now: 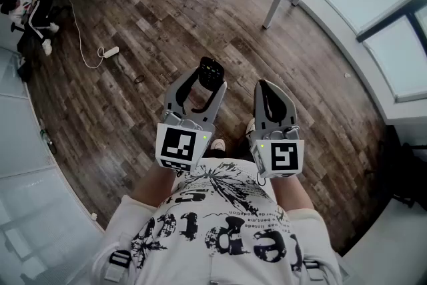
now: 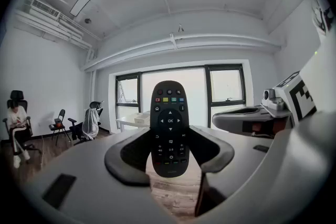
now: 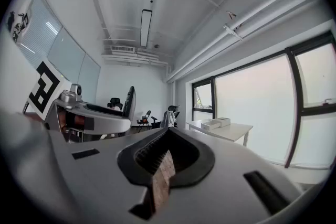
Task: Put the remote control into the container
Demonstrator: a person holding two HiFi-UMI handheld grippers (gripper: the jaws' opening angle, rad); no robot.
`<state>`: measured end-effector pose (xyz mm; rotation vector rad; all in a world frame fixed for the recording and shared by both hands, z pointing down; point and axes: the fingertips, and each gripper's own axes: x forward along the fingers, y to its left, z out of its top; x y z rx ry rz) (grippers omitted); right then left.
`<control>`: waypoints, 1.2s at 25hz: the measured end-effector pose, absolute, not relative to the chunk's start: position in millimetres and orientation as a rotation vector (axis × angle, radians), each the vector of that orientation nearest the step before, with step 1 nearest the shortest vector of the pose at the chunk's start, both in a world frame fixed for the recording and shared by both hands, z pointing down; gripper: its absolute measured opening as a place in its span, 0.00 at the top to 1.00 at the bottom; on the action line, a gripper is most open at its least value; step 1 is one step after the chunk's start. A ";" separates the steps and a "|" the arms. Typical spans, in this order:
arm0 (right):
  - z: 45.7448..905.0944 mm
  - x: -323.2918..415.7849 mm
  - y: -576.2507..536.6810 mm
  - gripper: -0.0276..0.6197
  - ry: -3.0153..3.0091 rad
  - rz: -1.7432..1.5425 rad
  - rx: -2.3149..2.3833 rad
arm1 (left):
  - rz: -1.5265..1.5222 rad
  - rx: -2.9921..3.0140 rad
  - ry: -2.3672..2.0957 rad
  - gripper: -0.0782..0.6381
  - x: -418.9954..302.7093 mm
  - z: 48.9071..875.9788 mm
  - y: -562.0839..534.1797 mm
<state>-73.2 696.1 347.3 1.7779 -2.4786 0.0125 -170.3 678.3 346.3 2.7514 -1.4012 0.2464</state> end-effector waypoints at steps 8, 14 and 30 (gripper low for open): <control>343.6 -91.9 704.0 0.95 -2.480 -0.012 1.796 | 0.218 2.724 -1.438 0.57 -197.2 343.8 682.0; 342.0 -95.7 702.3 0.95 -2.492 0.005 1.782 | 0.210 2.718 -1.437 0.57 -200.0 344.8 682.4; 360.4 -78.6 672.6 0.95 -2.487 0.160 1.785 | 0.225 2.683 -1.470 0.57 -199.6 349.8 657.8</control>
